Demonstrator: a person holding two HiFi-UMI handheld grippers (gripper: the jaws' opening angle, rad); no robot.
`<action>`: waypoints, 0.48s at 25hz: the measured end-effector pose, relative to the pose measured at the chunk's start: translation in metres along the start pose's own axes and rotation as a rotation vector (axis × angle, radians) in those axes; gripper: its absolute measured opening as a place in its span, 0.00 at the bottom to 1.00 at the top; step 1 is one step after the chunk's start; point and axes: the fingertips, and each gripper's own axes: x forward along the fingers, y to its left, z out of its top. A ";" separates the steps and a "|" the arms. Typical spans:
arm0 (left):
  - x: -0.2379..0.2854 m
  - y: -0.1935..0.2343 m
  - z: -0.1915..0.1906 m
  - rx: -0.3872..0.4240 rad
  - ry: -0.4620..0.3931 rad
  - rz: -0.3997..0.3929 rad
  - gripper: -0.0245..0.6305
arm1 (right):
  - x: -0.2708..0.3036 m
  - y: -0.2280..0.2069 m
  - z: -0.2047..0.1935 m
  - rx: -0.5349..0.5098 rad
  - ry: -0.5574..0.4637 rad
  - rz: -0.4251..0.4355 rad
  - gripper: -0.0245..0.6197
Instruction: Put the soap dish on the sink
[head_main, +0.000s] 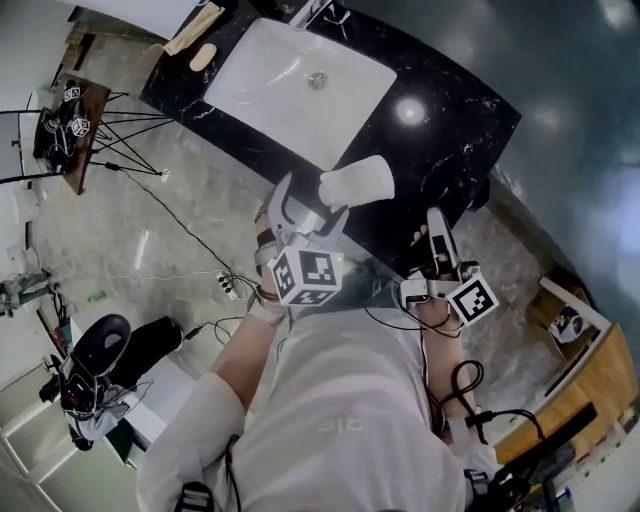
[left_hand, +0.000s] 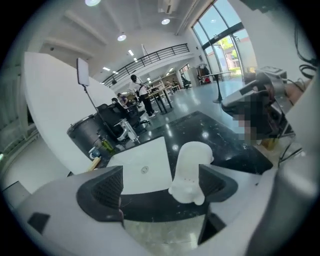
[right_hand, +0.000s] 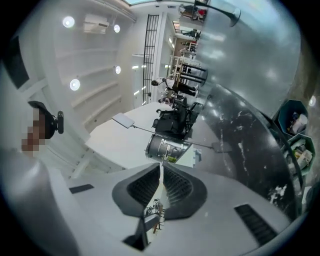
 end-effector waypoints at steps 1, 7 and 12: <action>-0.009 0.011 -0.008 -0.016 0.008 0.036 0.76 | 0.009 0.007 -0.007 -0.012 0.033 0.018 0.09; -0.071 0.073 -0.075 -0.216 0.071 0.219 0.76 | 0.067 0.058 -0.074 -0.038 0.237 0.142 0.09; -0.137 0.109 -0.140 -0.410 0.115 0.384 0.76 | 0.103 0.105 -0.151 -0.050 0.436 0.254 0.09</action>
